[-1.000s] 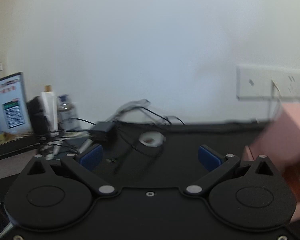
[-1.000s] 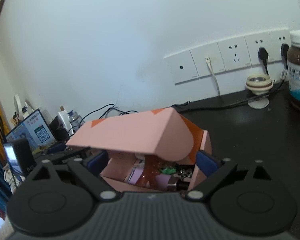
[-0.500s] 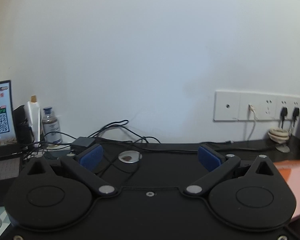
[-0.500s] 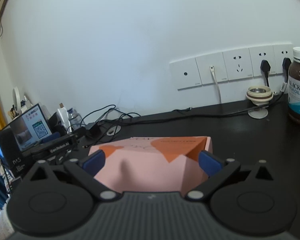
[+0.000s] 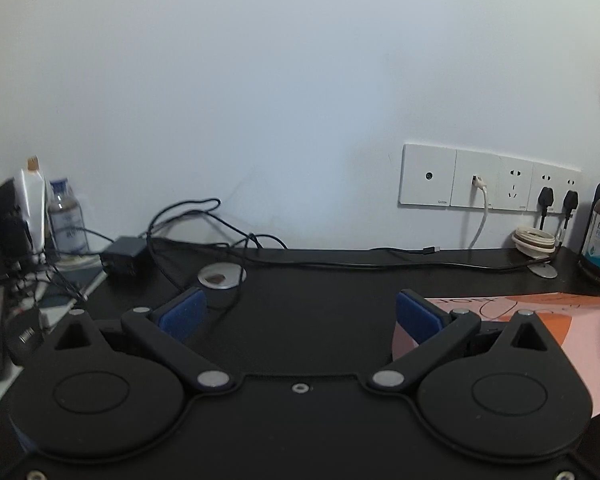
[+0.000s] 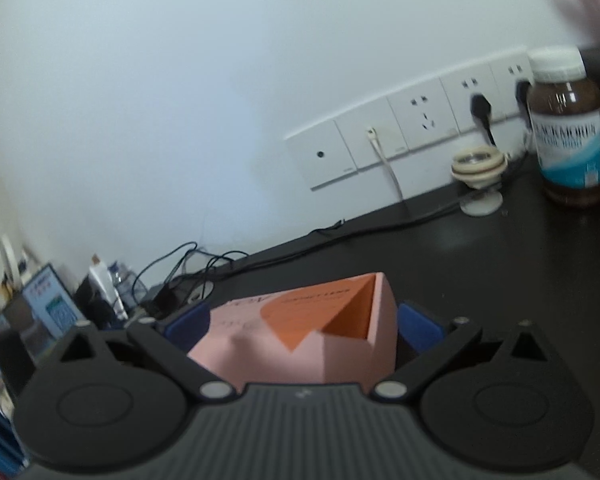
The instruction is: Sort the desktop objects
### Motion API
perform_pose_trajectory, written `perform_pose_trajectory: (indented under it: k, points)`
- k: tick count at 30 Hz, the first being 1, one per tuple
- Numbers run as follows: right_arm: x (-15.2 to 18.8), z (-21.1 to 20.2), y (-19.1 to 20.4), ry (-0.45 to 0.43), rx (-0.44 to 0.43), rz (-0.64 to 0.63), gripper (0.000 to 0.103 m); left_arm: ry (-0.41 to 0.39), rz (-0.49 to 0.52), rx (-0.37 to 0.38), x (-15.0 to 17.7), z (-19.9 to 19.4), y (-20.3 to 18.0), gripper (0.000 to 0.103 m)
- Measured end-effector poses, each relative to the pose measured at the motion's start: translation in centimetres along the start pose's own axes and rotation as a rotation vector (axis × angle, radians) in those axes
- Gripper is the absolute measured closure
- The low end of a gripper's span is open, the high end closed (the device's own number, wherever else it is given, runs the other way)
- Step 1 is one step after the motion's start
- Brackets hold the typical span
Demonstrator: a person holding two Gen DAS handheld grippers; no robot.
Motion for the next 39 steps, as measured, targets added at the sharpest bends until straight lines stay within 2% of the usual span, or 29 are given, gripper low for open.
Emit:
perform_pose_trajectory:
  k: [8,19,39]
  points:
    - [0.8,2.0,-0.4,0.017,0.006,0.043,0.003,0.028,-0.041,0.034,0.2,0.3,0.5,0.0]
    - [3.2,3.9,-0.4,0.064,0.022,0.018,0.002,0.061,0.023,0.009,0.8,1.1,-0.4,0.0]
    - [4.2,4.6,-1.3,0.097,0.023,0.022,0.001,0.127,0.072,-0.017,2.1,2.6,-1.0,0.0]
Point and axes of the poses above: each gripper's, at about its wrist camera, not at the fingertips, and z roughly the way its jaws point, y to its left, x to its underside, the point moved 6 cm from there along z, roughly the way its jaws point, and after that the axes turned 1 degree about x, right-handed, at the moved point
